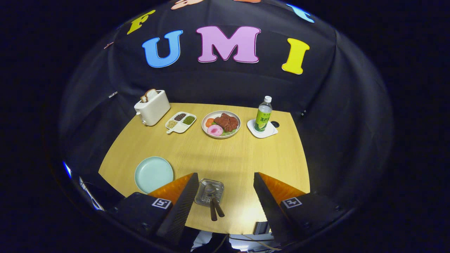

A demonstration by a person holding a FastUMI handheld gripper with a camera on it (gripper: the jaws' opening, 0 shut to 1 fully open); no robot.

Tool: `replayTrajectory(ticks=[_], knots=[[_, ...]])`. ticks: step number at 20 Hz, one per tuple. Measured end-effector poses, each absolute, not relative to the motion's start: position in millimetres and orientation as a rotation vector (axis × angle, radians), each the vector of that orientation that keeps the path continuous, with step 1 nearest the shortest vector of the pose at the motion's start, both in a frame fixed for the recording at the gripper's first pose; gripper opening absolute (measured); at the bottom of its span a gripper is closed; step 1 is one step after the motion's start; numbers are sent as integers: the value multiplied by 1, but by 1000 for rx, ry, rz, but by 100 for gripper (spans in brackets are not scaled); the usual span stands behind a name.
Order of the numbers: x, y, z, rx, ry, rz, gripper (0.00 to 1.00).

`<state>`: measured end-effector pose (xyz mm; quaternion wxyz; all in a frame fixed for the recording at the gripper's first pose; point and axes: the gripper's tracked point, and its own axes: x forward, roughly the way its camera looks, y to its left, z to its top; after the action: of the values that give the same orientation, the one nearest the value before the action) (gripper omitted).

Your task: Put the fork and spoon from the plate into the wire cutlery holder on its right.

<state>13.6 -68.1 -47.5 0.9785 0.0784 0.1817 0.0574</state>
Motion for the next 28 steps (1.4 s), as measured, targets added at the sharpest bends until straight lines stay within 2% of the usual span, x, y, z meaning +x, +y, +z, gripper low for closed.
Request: replayTrajectory(ticks=[4, 9, 13, 21, 28], knots=[[8, -75, -37, 177, 260, 76, 98], [3, -80, -29, 140, 127, 104, 98], [3, -79, -32, 114, 74, 123, 97], [-6, -90, -7, 68, -71, 56, 97], [-5, -76, 2, 72, -102, 49, 99]])
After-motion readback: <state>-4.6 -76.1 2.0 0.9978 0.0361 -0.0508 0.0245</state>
